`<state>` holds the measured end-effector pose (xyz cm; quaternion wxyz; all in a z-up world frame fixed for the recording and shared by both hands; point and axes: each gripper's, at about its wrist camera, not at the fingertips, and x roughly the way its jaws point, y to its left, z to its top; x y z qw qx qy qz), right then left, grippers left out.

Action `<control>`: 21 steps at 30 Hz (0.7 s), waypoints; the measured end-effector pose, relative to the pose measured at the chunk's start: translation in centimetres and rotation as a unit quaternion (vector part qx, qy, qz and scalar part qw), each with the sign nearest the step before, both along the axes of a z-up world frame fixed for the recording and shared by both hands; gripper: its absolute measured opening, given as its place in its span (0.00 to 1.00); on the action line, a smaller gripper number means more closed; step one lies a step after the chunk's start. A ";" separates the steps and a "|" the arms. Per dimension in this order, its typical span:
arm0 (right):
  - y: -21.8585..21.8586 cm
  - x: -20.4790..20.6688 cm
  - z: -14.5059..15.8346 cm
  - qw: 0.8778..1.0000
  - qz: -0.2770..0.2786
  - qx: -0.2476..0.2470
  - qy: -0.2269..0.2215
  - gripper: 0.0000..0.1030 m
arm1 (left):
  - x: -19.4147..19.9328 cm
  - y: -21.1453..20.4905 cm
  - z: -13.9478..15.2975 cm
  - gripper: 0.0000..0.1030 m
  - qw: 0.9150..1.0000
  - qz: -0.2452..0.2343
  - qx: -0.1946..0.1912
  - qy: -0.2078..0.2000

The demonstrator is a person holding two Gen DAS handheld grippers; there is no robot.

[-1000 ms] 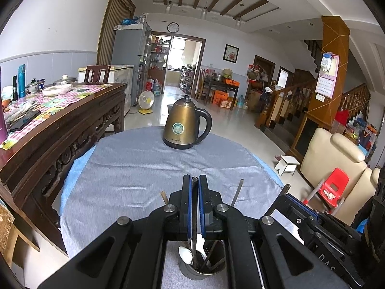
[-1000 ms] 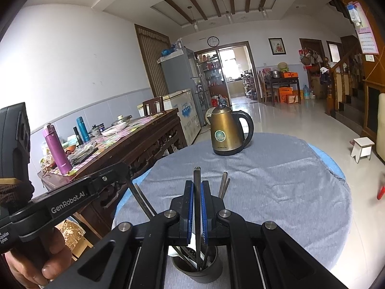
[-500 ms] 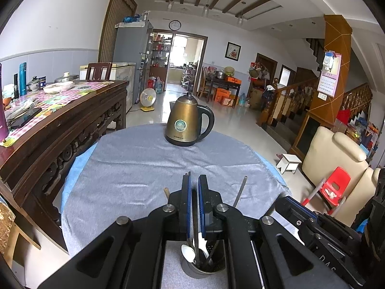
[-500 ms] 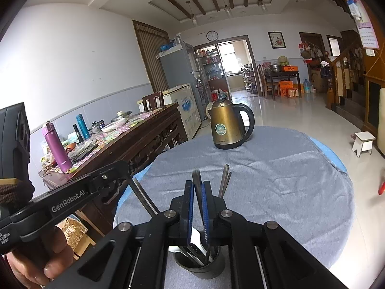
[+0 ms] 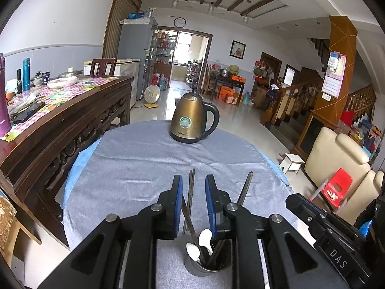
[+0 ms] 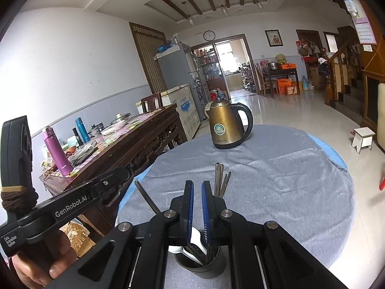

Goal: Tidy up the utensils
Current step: 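Open both tools to release the chopsticks in the cup, then withdraw both open tools up and away from the cup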

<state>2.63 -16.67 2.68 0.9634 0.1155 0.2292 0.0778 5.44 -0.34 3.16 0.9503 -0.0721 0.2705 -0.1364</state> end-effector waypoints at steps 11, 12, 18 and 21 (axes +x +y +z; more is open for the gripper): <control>-0.2 0.6 -0.4 1.000 0.001 0.011 0.024 0.14 | -0.1 0.2 -0.1 0.38 1.000 0.018 0.010 0.000; -0.3 0.5 -0.5 1.000 0.000 0.013 0.026 0.17 | -0.1 0.3 -0.2 0.39 1.000 0.019 0.010 0.000; -0.5 0.6 -0.9 0.999 -0.005 0.020 0.033 0.25 | -0.1 0.7 -0.3 0.52 0.999 0.033 0.015 0.000; -0.6 0.6 -1.2 0.999 -0.007 0.021 0.036 0.25 | -0.2 1.0 -0.5 0.56 0.999 0.045 0.020 -0.002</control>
